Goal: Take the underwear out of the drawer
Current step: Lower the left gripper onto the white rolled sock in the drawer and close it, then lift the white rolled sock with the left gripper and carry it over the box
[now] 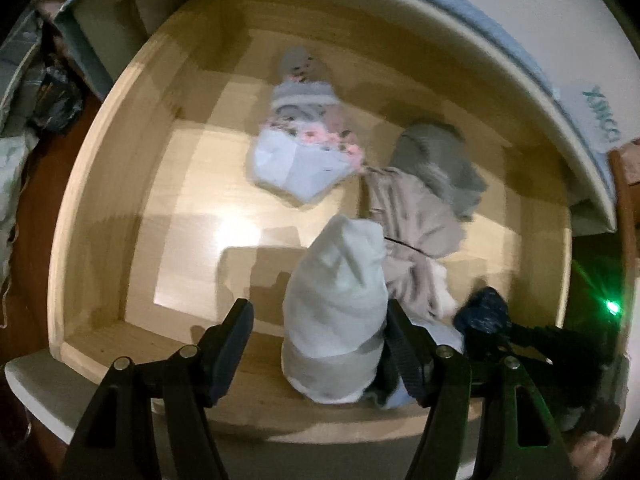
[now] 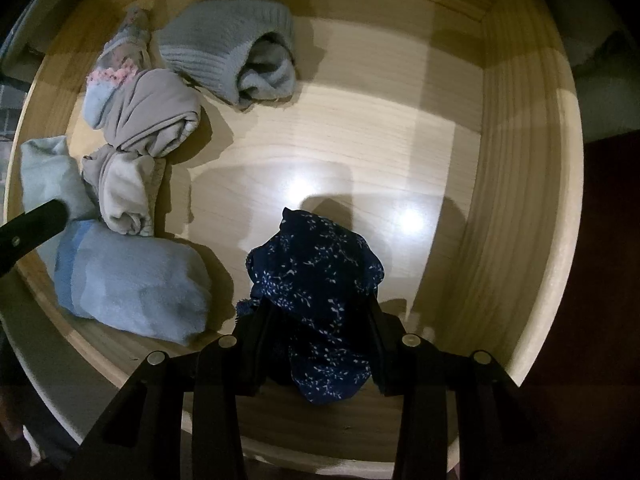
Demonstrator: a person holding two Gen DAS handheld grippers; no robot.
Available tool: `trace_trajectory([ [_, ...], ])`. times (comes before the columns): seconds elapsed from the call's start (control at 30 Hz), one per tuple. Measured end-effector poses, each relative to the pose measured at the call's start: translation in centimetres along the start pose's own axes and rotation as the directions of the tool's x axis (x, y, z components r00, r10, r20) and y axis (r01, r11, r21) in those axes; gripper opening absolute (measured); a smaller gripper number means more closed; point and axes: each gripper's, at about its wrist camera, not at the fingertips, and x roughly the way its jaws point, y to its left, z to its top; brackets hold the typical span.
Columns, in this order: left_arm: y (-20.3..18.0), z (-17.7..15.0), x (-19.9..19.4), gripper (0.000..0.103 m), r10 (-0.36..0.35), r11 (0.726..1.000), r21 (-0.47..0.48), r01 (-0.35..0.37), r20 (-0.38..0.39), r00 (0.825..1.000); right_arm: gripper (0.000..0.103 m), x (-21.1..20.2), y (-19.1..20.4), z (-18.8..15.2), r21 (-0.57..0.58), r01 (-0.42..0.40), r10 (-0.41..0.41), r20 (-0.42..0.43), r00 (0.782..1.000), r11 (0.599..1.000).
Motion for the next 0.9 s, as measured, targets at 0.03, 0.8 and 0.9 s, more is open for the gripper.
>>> trace_trajectory([
  [0.03,0.1,0.1,0.2,0.068,0.019,1.0,0.003,-0.019,0.0,1.0,0.036,-0.1,-0.2,-0.1,0.001,-0.003,0.003,0.001,1.0,1.0],
  [0.8,-0.4,-0.7,3.0,0.046,0.084,0.993,0.087,-0.075,-0.112,0.99,0.036,-0.8,-0.9,0.0,0.018,-0.023,0.023,0.011,1.0,1.0],
  [0.9,-0.7,-0.6,3.1,0.041,0.078,0.994,0.081,-0.068,-0.123,0.989,0.036,-0.7,-1.0,0.2,0.021,-0.025,0.025,0.012,1.0,0.999],
])
